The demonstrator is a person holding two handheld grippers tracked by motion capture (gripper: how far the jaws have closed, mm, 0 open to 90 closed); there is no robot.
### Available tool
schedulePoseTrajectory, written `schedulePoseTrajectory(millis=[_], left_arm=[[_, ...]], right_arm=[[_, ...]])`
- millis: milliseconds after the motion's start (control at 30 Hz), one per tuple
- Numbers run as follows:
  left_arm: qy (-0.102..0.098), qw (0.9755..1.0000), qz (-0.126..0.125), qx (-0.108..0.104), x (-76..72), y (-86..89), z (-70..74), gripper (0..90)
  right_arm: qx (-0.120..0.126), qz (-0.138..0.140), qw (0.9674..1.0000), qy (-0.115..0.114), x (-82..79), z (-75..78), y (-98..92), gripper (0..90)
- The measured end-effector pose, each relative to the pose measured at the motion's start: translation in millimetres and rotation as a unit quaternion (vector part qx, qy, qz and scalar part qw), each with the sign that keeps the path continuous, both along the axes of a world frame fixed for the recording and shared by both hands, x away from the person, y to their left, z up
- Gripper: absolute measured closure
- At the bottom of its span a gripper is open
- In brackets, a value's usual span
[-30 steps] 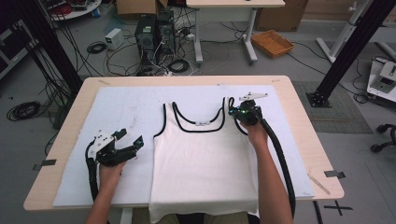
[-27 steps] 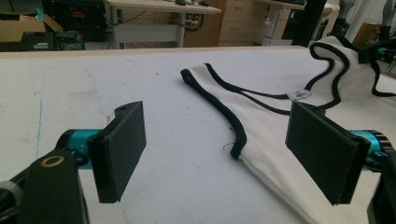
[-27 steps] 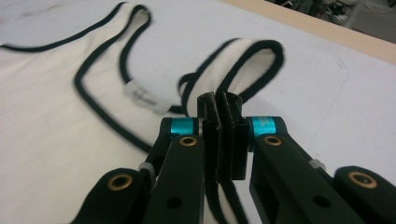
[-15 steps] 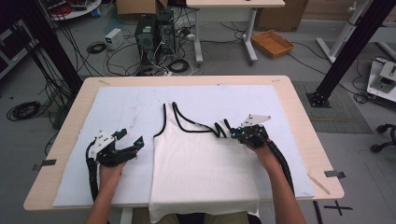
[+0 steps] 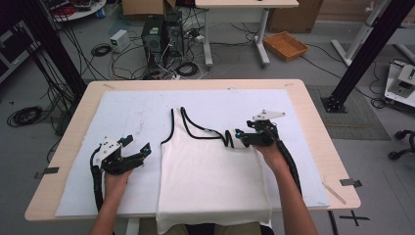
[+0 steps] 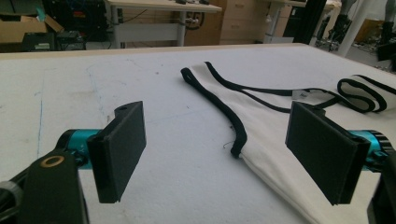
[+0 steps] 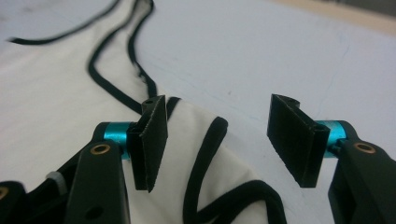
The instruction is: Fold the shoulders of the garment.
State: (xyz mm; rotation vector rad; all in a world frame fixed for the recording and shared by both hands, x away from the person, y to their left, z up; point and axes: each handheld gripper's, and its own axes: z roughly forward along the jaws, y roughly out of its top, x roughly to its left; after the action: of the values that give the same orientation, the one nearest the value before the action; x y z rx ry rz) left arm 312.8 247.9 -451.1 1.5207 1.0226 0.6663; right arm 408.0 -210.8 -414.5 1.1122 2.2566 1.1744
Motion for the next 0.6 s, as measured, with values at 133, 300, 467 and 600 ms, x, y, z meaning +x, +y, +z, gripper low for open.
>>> schedulePoseTrajectory(millis=[133, 300, 467, 600], left_arm=[[0.0, 1.0, -0.002, -0.003, 0.2, 0.3, -0.1, 20.4], [0.002, 1.0, -0.001, -0.003, 0.2, 0.6, -0.1, 20.4], [-0.001, 1.0, -0.001, -0.003, 0.2, 0.2, -0.2, 20.4], [-0.001, 1.0, -0.001, -0.002, 0.0, -0.1, -0.2, 20.4]], right_arm=[[-0.027, -0.003, 0.9988, 0.04, 22.0, -9.1, 12.4, 53.0], [-0.041, 0.035, 0.9983, 0.025, 20.1, -7.3, 13.1, 87.3], [-0.016, 0.073, 0.9971, -0.012, 0.6, 5.5, 6.5, 87.9], [0.0, 0.104, 0.9937, -0.042, -28.6, 8.2, 0.7, 87.8]])
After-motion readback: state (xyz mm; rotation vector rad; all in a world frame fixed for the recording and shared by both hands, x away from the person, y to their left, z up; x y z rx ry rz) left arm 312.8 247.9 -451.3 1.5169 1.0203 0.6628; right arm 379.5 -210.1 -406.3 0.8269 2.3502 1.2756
